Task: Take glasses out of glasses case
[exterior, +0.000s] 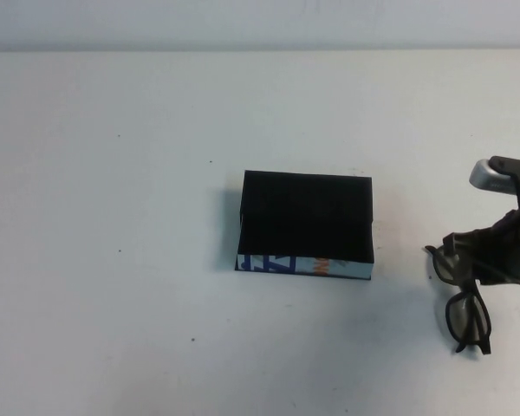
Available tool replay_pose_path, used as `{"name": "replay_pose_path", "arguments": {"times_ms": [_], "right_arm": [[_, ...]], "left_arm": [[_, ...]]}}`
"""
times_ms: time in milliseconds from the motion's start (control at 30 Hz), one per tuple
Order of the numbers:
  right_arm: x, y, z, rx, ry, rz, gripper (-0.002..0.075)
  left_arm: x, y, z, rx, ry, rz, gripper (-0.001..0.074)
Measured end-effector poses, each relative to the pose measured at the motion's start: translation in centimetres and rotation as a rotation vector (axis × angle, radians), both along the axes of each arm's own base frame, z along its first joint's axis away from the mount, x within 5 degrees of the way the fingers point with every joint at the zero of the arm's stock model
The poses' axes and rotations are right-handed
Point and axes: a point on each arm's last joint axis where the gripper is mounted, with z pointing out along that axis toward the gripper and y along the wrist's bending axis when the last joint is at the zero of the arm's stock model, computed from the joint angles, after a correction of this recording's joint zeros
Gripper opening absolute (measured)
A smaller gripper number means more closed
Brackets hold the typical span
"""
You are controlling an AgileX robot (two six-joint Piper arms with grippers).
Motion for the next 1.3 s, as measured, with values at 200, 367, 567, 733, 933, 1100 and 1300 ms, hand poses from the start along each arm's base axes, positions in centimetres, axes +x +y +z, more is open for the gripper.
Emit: {"name": "replay_pose_path", "arguments": {"times_ms": [200,367,567,733,933,1100,1300], "right_arm": [[0.0,0.3,3.2,0.019,0.0,0.046,0.0237],[-3.1,-0.4,9.4,-0.006,-0.195,0.105,0.0117],[-9.8,-1.4,16.7,-0.013,-0.491,0.159,-0.0001],[-15.6,-2.3,18.4,-0.003,-0.644,0.161,-0.0015],[-20.6,-3.3,16.8,-0.033,-0.673,0.175,-0.0016],[-22.6,-4.3,15.1,-0.068,-0.819,0.1,-0.0016],[-23.8,-5.3,11.4,-0.073,-1.223,-0.026,-0.0016]], "left_arm": [[0.0,0.0,0.0,0.0,0.0,0.0,-0.0004],[0.0,0.0,0.0,0.0,0.0,0.0,-0.0004],[0.0,0.0,0.0,0.0,0.0,0.0,-0.0004],[0.0,0.0,0.0,0.0,0.0,0.0,-0.0004],[0.0,0.0,0.0,0.0,0.0,0.0,-0.0004],[0.0,0.0,0.0,0.0,0.0,0.0,-0.0004],[0.0,0.0,0.0,0.0,0.0,0.0,-0.0004]]}}
